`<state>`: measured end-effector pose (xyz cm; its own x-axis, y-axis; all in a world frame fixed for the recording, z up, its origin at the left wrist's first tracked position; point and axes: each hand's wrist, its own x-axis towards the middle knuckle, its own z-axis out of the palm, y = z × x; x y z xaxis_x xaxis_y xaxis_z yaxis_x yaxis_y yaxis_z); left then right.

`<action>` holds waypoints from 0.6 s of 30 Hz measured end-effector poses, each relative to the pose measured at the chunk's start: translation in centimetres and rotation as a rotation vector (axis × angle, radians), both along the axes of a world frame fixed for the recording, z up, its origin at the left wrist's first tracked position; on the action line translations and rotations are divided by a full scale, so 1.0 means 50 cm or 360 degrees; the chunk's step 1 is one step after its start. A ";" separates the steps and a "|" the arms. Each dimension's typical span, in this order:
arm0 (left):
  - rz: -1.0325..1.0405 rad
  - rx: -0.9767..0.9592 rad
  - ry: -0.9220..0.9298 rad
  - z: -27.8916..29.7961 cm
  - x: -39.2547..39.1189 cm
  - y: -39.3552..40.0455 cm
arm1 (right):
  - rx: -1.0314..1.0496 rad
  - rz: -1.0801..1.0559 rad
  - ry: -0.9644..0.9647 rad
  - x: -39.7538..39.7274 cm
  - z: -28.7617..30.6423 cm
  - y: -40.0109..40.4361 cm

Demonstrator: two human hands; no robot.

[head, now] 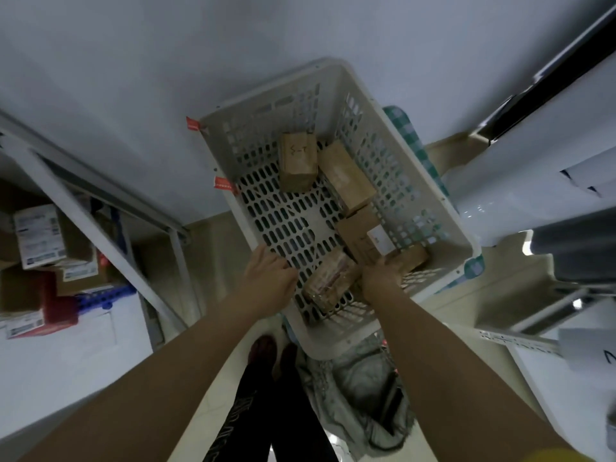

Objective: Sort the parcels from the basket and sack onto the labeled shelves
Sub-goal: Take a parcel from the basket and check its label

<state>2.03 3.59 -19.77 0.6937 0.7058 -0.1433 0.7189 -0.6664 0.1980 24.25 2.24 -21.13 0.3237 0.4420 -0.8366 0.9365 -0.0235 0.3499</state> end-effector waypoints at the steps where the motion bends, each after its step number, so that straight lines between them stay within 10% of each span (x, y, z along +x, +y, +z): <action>1: 0.0004 0.0017 0.0020 0.001 0.001 0.001 | 0.0016 0.0041 0.0002 -0.001 0.002 0.001; 11: 0.0043 -0.0317 0.0314 0.055 0.015 0.020 | 0.0201 0.0430 0.0356 0.035 0.162 0.019; 18: 0.0456 -0.1257 -0.0246 0.166 0.098 0.053 | 0.0943 -0.0395 0.0938 0.101 0.358 -0.018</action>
<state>6.91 6.23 -11.49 0.5560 0.5899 -0.5856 0.7652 -0.0880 0.6378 29.30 1.32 -3.25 0.0551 0.8316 -0.5527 0.9047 -0.2758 -0.3247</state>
